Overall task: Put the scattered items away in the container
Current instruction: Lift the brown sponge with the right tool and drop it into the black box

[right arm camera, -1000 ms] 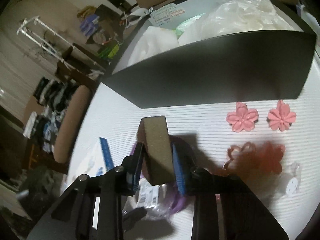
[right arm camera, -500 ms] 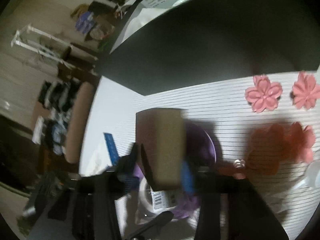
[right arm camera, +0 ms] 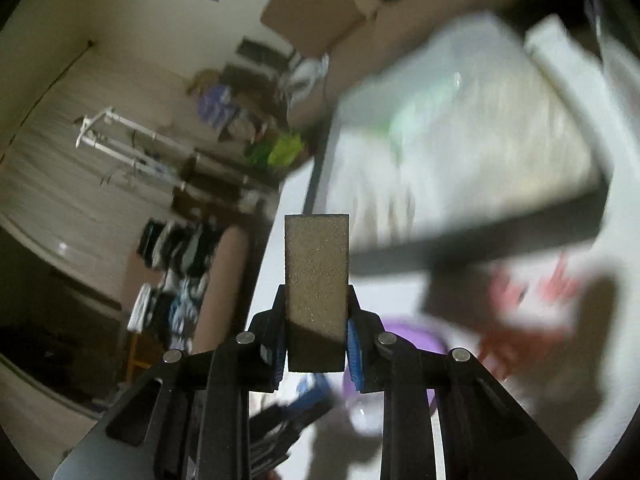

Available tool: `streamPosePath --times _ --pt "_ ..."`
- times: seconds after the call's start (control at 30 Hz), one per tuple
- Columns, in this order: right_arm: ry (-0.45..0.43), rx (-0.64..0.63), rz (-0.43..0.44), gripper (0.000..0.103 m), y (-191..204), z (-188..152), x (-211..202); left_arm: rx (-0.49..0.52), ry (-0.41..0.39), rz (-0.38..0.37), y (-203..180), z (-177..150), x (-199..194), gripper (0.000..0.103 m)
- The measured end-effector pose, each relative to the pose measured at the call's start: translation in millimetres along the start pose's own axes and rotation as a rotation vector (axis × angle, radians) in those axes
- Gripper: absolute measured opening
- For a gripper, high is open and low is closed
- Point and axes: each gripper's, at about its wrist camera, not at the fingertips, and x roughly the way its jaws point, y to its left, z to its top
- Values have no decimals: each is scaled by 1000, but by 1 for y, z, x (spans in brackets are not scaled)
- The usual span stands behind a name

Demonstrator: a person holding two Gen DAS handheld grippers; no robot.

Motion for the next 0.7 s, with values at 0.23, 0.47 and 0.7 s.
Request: streamPosePath --times 0.23,0.47,0.7 --pt "30 118 -171 24 -60 69 24 -17 62 12 9 0 19 26" --pt "98 -54 -597 54 -69 88 36 130 54 96 -31 -6 22 69" --pt "13 -449 -828 62 0 79 20 95 80 83 -25 -9 28 69"
